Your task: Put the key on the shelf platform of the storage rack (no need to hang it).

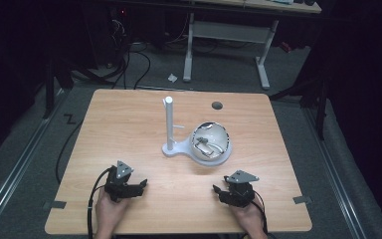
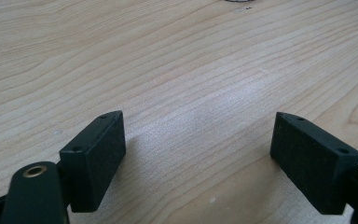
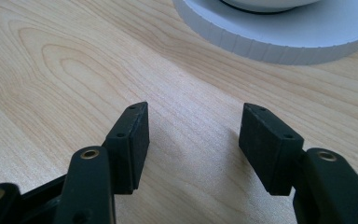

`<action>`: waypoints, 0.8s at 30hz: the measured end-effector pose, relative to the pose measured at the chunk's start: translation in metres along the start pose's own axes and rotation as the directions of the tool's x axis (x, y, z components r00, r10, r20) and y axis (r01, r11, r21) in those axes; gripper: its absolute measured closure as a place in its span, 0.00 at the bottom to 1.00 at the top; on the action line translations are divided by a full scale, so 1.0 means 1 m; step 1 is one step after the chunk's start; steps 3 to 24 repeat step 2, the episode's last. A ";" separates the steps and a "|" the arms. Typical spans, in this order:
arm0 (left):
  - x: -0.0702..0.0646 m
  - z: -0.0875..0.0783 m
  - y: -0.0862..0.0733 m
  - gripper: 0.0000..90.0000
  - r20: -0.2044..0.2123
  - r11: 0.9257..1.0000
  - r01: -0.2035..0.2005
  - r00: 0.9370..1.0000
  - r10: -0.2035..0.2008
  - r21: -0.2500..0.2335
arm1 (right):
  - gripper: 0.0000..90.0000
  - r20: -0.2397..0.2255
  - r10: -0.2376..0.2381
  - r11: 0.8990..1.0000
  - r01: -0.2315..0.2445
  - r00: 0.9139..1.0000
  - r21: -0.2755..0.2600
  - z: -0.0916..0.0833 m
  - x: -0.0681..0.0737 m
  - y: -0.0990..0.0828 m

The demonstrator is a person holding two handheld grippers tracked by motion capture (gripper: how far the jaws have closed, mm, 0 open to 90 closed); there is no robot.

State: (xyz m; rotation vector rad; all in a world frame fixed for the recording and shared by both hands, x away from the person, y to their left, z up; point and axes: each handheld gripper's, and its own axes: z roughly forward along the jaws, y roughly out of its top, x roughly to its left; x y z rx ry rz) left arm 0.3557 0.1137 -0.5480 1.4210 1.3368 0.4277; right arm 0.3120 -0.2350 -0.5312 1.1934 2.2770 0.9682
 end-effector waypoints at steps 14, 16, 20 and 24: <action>0.000 0.000 0.000 0.20 0.000 1.000 0.000 1.000 0.000 0.000 | 0.48 -0.001 0.000 1.000 0.000 1.000 0.000 0.000 0.000 0.000; 0.000 0.000 0.000 0.20 0.000 1.000 0.000 1.000 0.000 0.000 | 0.48 -0.001 0.000 1.000 0.000 1.000 0.000 0.000 0.000 0.000; 0.000 0.000 0.000 0.20 0.000 1.000 0.000 1.000 0.000 0.000 | 0.48 -0.001 0.000 1.000 0.000 1.000 0.000 0.000 0.000 0.000; 0.000 0.000 0.000 0.20 0.000 1.000 0.000 1.000 0.000 0.000 | 0.48 -0.001 0.000 1.000 0.000 1.000 0.000 0.000 0.000 0.000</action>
